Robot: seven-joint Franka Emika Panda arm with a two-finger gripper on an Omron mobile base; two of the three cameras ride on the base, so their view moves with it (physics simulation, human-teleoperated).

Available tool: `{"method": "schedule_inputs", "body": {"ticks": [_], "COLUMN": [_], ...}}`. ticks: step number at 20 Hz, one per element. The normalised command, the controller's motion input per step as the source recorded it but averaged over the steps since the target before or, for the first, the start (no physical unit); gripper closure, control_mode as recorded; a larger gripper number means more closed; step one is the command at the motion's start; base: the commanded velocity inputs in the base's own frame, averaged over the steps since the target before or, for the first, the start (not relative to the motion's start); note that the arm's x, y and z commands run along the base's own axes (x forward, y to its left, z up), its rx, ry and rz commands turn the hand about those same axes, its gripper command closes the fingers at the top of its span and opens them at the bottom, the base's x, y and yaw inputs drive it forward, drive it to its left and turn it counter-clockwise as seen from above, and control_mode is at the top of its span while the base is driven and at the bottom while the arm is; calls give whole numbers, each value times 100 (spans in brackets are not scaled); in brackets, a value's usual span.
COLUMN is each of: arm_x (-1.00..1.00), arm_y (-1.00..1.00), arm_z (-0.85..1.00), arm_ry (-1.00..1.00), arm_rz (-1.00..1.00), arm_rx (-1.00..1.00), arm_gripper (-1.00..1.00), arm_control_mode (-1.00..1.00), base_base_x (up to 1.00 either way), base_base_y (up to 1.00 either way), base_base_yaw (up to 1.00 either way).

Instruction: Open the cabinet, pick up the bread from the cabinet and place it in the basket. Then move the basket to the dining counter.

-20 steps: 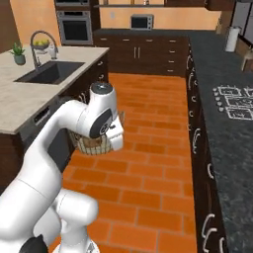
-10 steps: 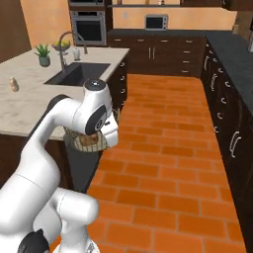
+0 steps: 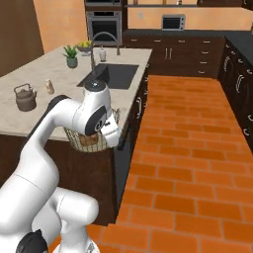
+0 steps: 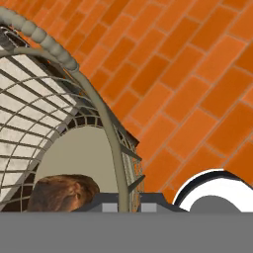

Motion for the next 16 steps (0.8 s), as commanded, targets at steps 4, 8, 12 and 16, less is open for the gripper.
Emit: {"method": "schedule_inputs", "body": {"ticks": [4,8,12,16], "arm_x": [0,0,0,0], "arm_y": [0,0,0,0], "arm_z": [0,0,0,0], "arm_ry": [0,0,0,0], "arm_rz": [0,0,0,0], "arm_rx": [0,0,0,0], "arm_gripper": [100,100,100,100], "arm_control_mode": [100,100,100,100], "base_base_x": [13,18,24,28], "base_base_y": [100,100,100,100], "base_base_yaw": [0,0,0,0]}}
